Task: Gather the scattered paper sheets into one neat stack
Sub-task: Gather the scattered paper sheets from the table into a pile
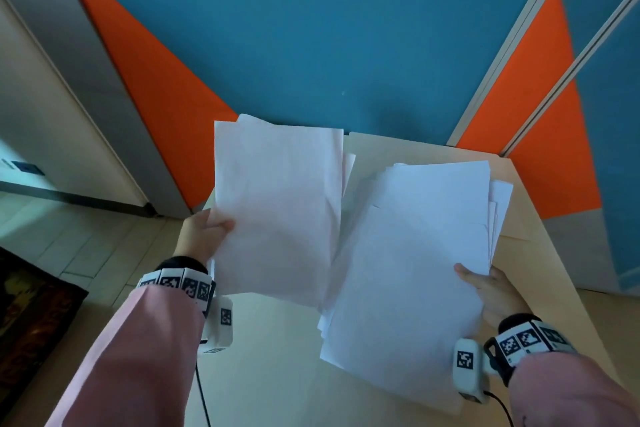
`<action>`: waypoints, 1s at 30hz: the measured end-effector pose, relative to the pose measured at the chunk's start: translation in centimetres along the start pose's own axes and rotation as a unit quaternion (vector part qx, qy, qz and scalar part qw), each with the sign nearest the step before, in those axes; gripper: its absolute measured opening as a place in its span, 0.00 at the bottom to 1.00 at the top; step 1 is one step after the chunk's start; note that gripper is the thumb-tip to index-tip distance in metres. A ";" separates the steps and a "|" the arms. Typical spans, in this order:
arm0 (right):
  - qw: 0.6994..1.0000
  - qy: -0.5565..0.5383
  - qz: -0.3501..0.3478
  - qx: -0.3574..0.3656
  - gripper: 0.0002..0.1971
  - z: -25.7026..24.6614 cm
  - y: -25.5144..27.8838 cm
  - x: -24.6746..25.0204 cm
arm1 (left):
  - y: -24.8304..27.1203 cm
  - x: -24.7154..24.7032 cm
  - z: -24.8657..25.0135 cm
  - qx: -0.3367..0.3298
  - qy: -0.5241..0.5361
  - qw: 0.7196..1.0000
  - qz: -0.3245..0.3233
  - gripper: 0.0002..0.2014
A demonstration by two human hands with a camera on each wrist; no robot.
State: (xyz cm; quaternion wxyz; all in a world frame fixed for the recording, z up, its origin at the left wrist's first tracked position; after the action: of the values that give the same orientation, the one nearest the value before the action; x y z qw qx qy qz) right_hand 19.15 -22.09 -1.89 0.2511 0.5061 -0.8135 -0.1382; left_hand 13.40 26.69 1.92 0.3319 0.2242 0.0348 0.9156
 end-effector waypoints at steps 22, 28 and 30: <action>0.992 -0.063 -0.108 -0.021 0.17 -1.3 5.9 -2.5 | 10.7 -12.6 -3.0 0.086 0.043 0.957 -0.272 0.40; 0.990 -0.079 -0.087 -0.083 0.43 0.1 5.0 -2.1 | 12.1 -13.5 -2.6 0.076 0.085 0.946 -0.303 0.33; 0.989 -0.067 -0.101 -0.084 0.46 1.6 2.9 -2.0 | 11.9 -13.6 -2.6 0.069 0.081 0.946 -0.307 0.32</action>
State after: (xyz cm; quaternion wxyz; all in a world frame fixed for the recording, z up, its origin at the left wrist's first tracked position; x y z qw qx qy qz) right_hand 16.82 -19.05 -2.37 0.2226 0.5524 -0.7586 -0.2644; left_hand 14.43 9.21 -3.16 0.5764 0.1505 0.1917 0.7799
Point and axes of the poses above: each hand's wrist, its own y-axis away from the middle knuckle, its own x-axis out of the back of the hand, z = x × y, the point moved 9 cm from there along -y, towards the middle knuckle, and after that the axes turned 15 degrees about z, right-handed, at the moved point
